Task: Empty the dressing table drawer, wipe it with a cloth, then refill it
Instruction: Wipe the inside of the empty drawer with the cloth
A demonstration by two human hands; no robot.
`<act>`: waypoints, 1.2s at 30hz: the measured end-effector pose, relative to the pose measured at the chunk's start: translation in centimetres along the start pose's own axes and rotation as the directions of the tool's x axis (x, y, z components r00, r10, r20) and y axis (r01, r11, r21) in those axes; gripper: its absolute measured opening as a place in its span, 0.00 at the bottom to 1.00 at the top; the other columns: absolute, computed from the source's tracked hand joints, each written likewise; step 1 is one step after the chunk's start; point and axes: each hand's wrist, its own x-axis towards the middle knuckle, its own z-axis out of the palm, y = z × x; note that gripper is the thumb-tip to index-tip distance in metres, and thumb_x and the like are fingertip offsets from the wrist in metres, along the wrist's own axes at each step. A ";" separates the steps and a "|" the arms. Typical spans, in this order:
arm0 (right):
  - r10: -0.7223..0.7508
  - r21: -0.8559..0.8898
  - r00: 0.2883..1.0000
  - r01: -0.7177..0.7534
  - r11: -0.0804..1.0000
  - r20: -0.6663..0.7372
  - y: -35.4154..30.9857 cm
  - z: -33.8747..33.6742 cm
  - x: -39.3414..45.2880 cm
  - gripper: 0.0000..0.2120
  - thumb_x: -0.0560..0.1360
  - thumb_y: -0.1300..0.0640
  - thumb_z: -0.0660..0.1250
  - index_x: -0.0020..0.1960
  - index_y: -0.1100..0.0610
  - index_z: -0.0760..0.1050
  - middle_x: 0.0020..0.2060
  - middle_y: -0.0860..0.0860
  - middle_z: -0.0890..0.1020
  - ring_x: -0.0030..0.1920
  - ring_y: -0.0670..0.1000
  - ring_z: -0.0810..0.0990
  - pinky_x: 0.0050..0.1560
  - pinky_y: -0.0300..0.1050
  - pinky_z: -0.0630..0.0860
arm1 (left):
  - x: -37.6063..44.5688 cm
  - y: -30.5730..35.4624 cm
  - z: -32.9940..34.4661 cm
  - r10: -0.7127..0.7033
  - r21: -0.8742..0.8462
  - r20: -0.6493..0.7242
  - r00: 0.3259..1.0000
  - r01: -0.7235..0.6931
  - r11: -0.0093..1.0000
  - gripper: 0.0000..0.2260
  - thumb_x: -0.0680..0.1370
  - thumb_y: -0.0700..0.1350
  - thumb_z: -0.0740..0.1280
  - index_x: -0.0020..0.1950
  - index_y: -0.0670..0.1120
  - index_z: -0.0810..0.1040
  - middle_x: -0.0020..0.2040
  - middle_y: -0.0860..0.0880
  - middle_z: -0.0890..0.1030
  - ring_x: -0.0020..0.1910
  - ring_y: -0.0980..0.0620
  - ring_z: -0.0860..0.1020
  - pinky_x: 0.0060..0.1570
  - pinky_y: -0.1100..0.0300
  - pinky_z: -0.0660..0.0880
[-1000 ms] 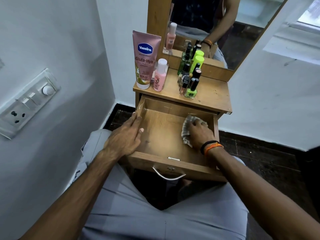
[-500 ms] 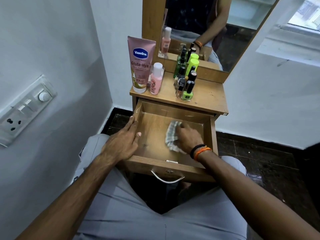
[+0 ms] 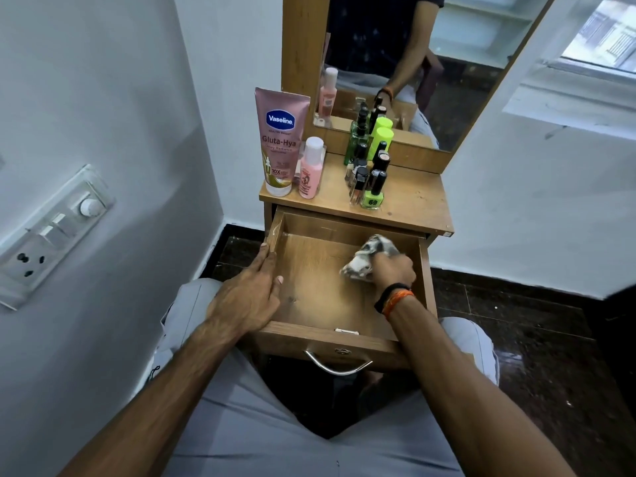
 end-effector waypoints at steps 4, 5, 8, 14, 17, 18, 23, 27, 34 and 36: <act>0.285 0.532 0.957 -0.209 0.820 -0.063 -0.9 0.5 1.1 0.17 0.76 0.63 0.66 0.65 0.61 0.74 0.50 0.53 0.82 0.44 0.51 0.83 0.54 0.49 0.82 | -0.2 0.3 -0.2 -0.010 0.015 -0.001 1.000 0.010 1.000 0.26 0.86 0.51 0.52 0.82 0.45 0.52 0.83 0.51 0.44 0.69 0.43 0.74 0.60 0.48 0.77; 0.310 0.595 0.950 -0.226 0.772 -0.042 -1.2 0.8 1.3 0.18 0.77 0.64 0.66 0.66 0.61 0.73 0.50 0.54 0.82 0.42 0.50 0.83 0.51 0.48 0.83 | -0.2 0.3 -0.1 -0.009 0.018 -0.003 1.000 0.009 1.000 0.26 0.86 0.51 0.52 0.82 0.45 0.52 0.83 0.51 0.44 0.69 0.43 0.74 0.59 0.48 0.77; 0.330 0.699 0.944 -0.228 0.678 -0.012 -2.5 2.0 1.9 0.22 0.77 0.67 0.66 0.70 0.61 0.69 0.58 0.57 0.81 0.47 0.52 0.83 0.51 0.47 0.82 | -0.2 0.1 0.0 -0.003 0.024 -0.019 1.000 0.004 1.000 0.26 0.85 0.51 0.52 0.82 0.45 0.52 0.83 0.50 0.45 0.67 0.44 0.76 0.57 0.49 0.78; 0.322 0.672 0.944 -0.196 0.714 -0.066 -4.0 5.5 1.1 0.14 0.75 0.63 0.71 0.60 0.59 0.76 0.52 0.51 0.82 0.45 0.50 0.82 0.46 0.43 0.81 | 0.5 -0.8 0.4 0.021 0.011 0.007 1.000 -0.021 1.000 0.27 0.84 0.48 0.54 0.82 0.44 0.54 0.83 0.48 0.46 0.59 0.43 0.81 0.58 0.48 0.80; 0.242 0.689 0.964 -0.247 0.682 0.106 -3.8 8.7 -0.4 0.09 0.76 0.67 0.69 0.52 0.55 0.76 0.53 0.55 0.84 0.47 0.54 0.85 0.50 0.52 0.84 | 0.6 -0.8 0.5 0.024 0.004 0.002 1.000 -0.024 1.000 0.27 0.84 0.47 0.54 0.82 0.44 0.54 0.83 0.47 0.47 0.57 0.43 0.81 0.57 0.46 0.80; 0.202 0.693 0.955 -0.297 0.657 0.217 -3.9 9.8 -1.2 0.08 0.77 0.68 0.68 0.53 0.58 0.77 0.53 0.58 0.84 0.49 0.57 0.85 0.51 0.56 0.83 | 0.6 -0.8 0.5 0.024 0.002 -0.001 1.000 -0.024 1.000 0.27 0.84 0.47 0.55 0.82 0.45 0.53 0.83 0.47 0.47 0.57 0.43 0.81 0.57 0.46 0.79; 0.152 0.632 0.873 -0.446 0.633 0.463 -5.3 13.1 -4.8 0.16 0.79 0.67 0.66 0.66 0.65 0.72 0.60 0.62 0.80 0.61 0.60 0.80 0.60 0.57 0.78 | 0.6 -1.3 0.6 0.028 0.018 -0.006 1.000 -0.028 0.999 0.31 0.81 0.46 0.57 0.82 0.49 0.49 0.83 0.48 0.50 0.55 0.42 0.82 0.52 0.46 0.81; 0.185 0.681 0.910 -0.402 0.612 0.371 -4.9 10.1 -2.3 0.15 0.79 0.69 0.65 0.64 0.62 0.73 0.56 0.65 0.81 0.51 0.61 0.82 0.44 0.57 0.83 | 0.8 -1.4 0.7 0.019 0.021 0.007 1.000 -0.019 1.000 0.30 0.82 0.47 0.56 0.82 0.48 0.50 0.83 0.51 0.46 0.58 0.42 0.81 0.56 0.44 0.80; 0.338 0.697 0.940 -0.217 0.684 -0.039 -2.2 2.9 3.7 0.19 0.77 0.60 0.70 0.66 0.63 0.74 0.48 0.54 0.84 0.47 0.53 0.85 0.51 0.53 0.84 | 0.6 -1.0 0.9 0.006 0.046 -0.008 1.000 -0.006 0.999 0.27 0.84 0.48 0.54 0.82 0.46 0.52 0.83 0.49 0.46 0.53 0.47 0.82 0.54 0.49 0.81; 0.331 0.654 0.941 -0.212 0.726 -0.062 -3.0 3.5 3.2 0.19 0.77 0.61 0.68 0.66 0.64 0.74 0.52 0.54 0.82 0.51 0.53 0.84 0.54 0.50 0.82 | 0.5 -1.1 1.0 0.006 0.040 -0.017 1.000 -0.005 0.999 0.26 0.84 0.49 0.53 0.82 0.46 0.53 0.83 0.49 0.46 0.53 0.47 0.82 0.54 0.49 0.80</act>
